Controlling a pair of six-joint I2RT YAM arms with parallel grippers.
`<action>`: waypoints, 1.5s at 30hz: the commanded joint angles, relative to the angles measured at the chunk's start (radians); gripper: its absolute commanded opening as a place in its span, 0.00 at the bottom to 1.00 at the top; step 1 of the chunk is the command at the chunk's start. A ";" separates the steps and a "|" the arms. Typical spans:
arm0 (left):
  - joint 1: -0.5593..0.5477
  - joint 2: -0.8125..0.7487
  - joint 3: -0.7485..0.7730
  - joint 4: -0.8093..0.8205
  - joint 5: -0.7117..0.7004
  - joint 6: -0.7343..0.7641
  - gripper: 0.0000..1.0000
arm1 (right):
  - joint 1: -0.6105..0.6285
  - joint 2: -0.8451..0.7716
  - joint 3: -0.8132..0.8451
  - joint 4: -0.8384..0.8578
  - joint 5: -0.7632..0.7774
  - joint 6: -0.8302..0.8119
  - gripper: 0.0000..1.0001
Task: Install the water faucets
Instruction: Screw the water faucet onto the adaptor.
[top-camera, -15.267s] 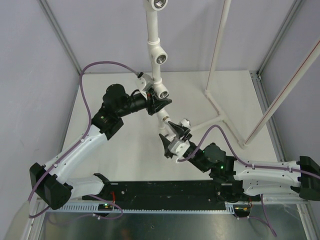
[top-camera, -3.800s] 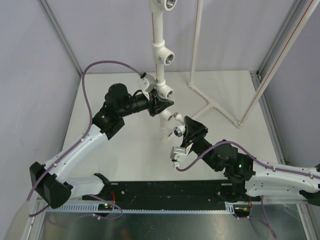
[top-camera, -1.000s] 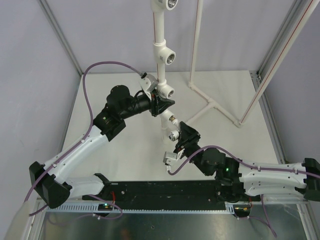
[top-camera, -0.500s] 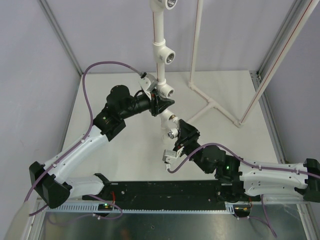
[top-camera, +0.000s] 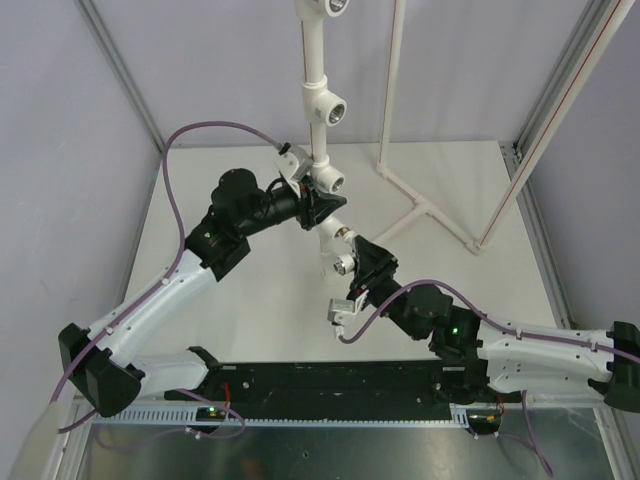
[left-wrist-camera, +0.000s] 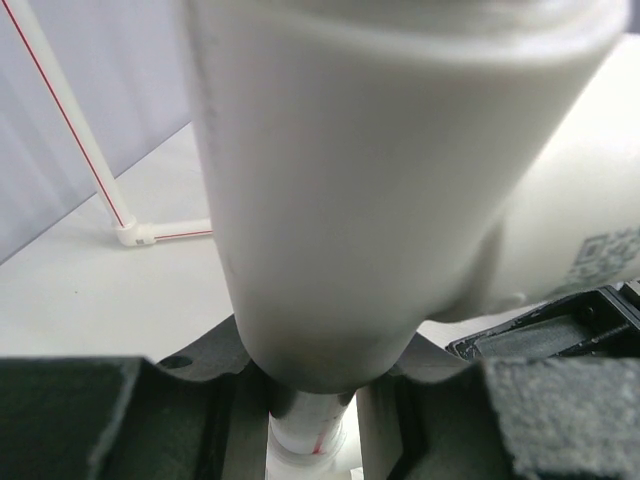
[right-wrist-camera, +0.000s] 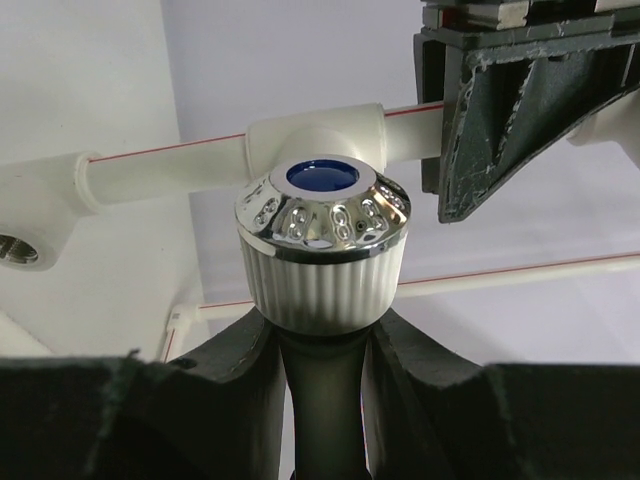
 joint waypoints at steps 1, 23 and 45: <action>-0.029 -0.001 0.021 -0.115 0.110 -0.165 0.00 | -0.066 -0.048 -0.023 0.050 -0.013 -0.042 0.00; -0.029 0.013 0.023 -0.120 0.157 -0.148 0.00 | 0.063 -0.149 -0.051 -0.042 0.044 -0.098 0.00; -0.029 0.019 0.025 -0.120 0.163 -0.150 0.00 | 0.075 -0.069 0.032 -0.002 0.025 -0.127 0.00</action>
